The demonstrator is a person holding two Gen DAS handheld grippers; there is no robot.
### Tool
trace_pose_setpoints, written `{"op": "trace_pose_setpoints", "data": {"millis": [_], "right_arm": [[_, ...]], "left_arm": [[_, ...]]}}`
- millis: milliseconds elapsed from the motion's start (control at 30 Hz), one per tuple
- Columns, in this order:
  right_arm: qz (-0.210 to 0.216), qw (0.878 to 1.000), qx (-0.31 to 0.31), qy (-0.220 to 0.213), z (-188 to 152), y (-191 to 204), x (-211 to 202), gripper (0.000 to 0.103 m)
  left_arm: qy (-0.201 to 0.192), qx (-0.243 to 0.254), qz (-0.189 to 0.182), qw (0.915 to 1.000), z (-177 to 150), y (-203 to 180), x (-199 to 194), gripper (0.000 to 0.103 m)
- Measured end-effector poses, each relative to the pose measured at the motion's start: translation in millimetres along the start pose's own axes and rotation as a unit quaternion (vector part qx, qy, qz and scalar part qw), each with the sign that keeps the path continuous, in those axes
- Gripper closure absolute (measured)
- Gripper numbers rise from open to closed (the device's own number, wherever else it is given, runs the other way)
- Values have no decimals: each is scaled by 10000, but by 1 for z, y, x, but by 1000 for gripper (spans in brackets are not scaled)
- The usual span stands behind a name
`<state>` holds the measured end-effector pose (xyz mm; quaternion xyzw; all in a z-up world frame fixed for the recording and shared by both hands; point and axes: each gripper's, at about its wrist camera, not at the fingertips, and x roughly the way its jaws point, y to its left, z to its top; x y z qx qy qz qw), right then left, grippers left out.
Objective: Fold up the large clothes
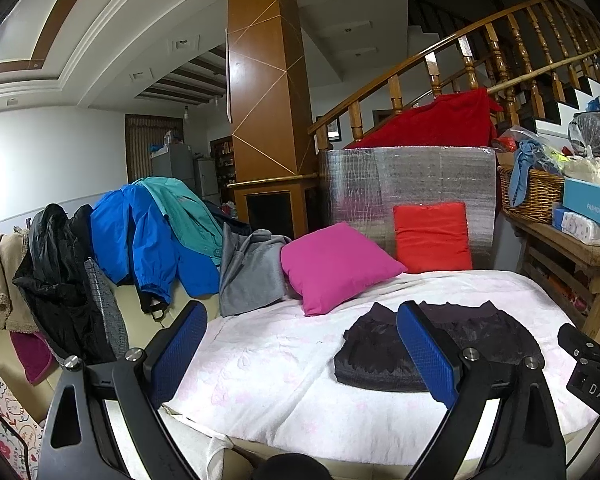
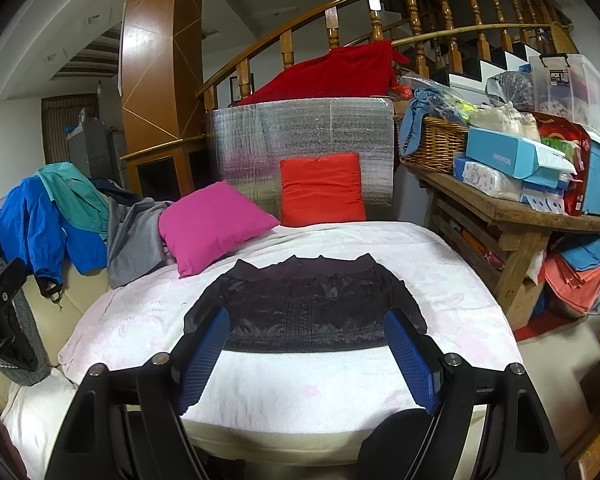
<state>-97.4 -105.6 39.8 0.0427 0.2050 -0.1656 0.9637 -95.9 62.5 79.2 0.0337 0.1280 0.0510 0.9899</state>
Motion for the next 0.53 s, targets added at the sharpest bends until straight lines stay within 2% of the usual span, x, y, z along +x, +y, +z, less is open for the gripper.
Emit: {"op": "trace_pose_setpoints", "data": {"millis": [233, 467, 533], "right_arm": [[97, 9998, -153, 90, 13, -4, 24, 20], [138, 9995, -39, 297, 20, -16, 68, 20], [84, 9994, 47, 335, 25, -27, 86, 20]], "left_arm": [[186, -98, 35, 9998, 1, -9, 21, 7], [418, 83, -321, 9986, -2, -28, 57, 7], [546, 52, -296, 9981, -3, -30, 77, 7]]}}
